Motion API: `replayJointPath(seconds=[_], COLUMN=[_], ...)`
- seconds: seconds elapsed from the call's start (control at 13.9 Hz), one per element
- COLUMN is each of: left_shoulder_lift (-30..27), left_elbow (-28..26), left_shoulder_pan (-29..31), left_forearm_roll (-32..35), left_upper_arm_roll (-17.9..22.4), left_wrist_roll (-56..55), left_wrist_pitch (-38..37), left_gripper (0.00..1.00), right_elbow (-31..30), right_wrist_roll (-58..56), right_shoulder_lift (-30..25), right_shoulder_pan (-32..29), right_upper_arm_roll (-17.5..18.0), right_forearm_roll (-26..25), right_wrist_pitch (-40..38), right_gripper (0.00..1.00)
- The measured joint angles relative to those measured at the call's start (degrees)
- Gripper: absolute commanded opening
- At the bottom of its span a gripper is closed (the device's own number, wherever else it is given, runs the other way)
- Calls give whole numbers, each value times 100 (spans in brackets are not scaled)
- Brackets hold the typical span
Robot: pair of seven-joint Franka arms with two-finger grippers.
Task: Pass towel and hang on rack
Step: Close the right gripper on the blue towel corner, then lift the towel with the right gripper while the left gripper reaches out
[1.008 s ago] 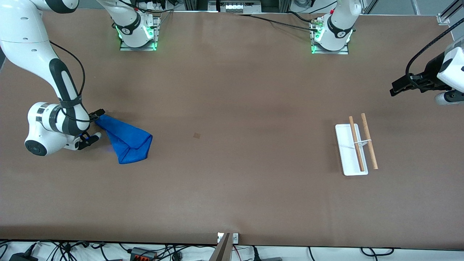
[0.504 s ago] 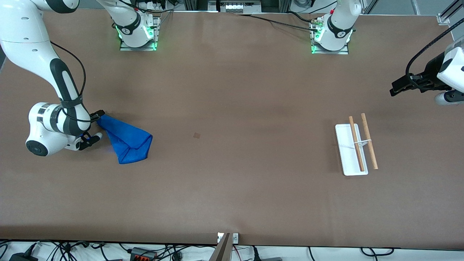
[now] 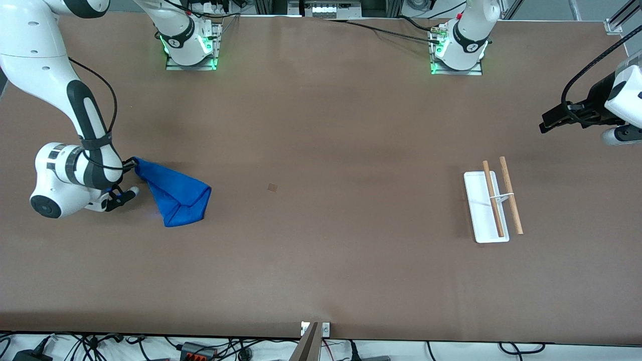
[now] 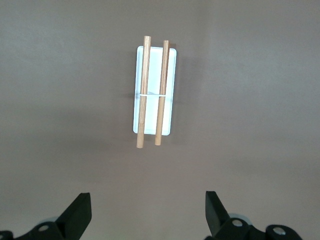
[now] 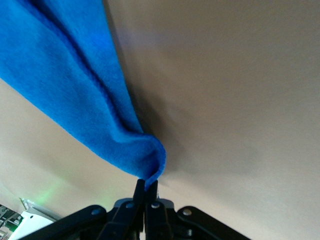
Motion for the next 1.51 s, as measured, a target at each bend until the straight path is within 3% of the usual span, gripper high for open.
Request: replayJointPath(seconds=[0.14,0.36,0.65,0.94,1.08,1.22,1.51], left_shoulder_lift=[0,1,3,38,75,158,384], left_elbow=[0,0,0,0,0,0,0], left_shoulder_pan=[1,5,73,76,76,75,79], left_forearm_roll=[0,0,-46,-65,-66,-67,-112], left_upper_arm_roll=[5,8,18,18,18,17,18], left_wrist_roll=[0,0,0,0,0,0,6], left_wrist_pitch=[0,0,0,0,-5,-60,-125], left_gripper=[100,100,100,100,100,100,100], right_elbow=[269,1144,2046,2601,2888,3102,3388], right_wrist_roll=[0,0,129,1398,2376,2956,3727], right_shoulder_lift=[-21,-126,-620,-1040,-1077,-1078,-1086], right_shoulder_pan=[13,124,422,1437,2133,2609,3423], right_upper_arm_roll=[21,74,98,190,197,197,237], right_forearm_roll=[205,482,1379,1757,2255,2665,2878], right_wrist_pitch=[-233,-1031,-1603,-1613,-1540,-1218,-367], right_gripper=[0,0,0,0,0,0,0])
